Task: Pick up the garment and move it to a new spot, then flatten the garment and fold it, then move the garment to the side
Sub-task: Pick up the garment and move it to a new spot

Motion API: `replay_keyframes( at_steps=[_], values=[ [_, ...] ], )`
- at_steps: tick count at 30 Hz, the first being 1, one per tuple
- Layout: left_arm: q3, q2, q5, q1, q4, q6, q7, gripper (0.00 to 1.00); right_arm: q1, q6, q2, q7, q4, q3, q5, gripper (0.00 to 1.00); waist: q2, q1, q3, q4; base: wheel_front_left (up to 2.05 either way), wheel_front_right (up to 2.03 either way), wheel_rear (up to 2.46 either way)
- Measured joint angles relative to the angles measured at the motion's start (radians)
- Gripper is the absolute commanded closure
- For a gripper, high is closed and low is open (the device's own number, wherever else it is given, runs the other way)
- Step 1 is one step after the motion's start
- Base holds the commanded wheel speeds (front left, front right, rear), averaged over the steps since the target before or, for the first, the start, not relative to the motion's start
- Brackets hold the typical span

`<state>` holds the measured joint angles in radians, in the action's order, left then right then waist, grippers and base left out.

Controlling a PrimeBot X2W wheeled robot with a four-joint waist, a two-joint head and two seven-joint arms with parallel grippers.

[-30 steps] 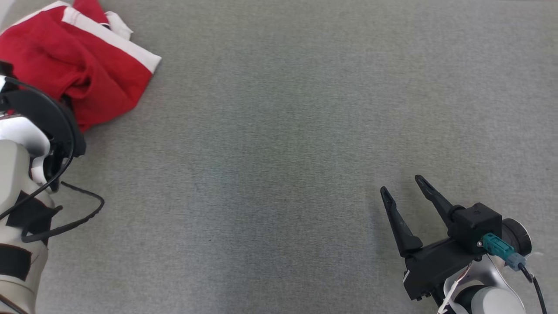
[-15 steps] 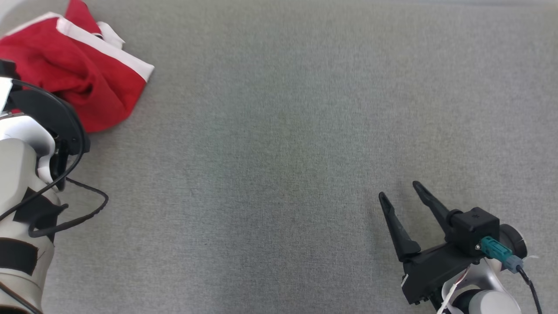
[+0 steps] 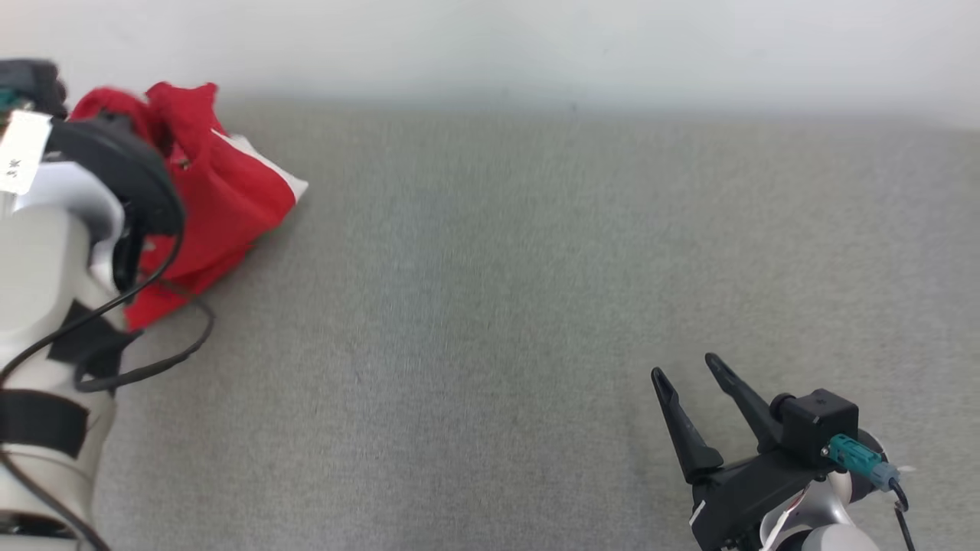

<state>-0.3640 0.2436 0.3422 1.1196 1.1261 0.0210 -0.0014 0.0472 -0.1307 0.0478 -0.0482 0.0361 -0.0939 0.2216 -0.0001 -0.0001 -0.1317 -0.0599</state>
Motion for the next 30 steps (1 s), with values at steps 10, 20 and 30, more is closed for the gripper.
replay_keyframes(
  at_steps=[10, 20, 30],
  values=[
    [-0.048, -0.09, -0.001, 0.048, -0.098, 0.043, -0.009, 1.0, 0.016, 0.0, 0.0, 0.056, 0.083, -0.027, 0.052, 0.0, 0.0, -0.0001, 0.112, 0.063, 0.0, 0.0, 0.0],
    [-0.113, -0.168, 0.012, 0.06, -0.221, 0.08, 0.022, 1.0, 0.058, 0.0, 0.0, 0.092, 0.131, -0.045, 0.076, 0.0, 0.0, 0.0, 0.142, 0.177, 0.0, 0.0, 0.0],
    [-0.179, -0.181, 0.03, 0.004, -0.321, 0.081, 0.098, 1.0, 0.083, 0.0, 0.0, 0.112, 0.161, -0.041, 0.086, 0.0, 0.0, 0.0001, 0.137, 0.284, 0.0, 0.0, 0.0]
  ],
)
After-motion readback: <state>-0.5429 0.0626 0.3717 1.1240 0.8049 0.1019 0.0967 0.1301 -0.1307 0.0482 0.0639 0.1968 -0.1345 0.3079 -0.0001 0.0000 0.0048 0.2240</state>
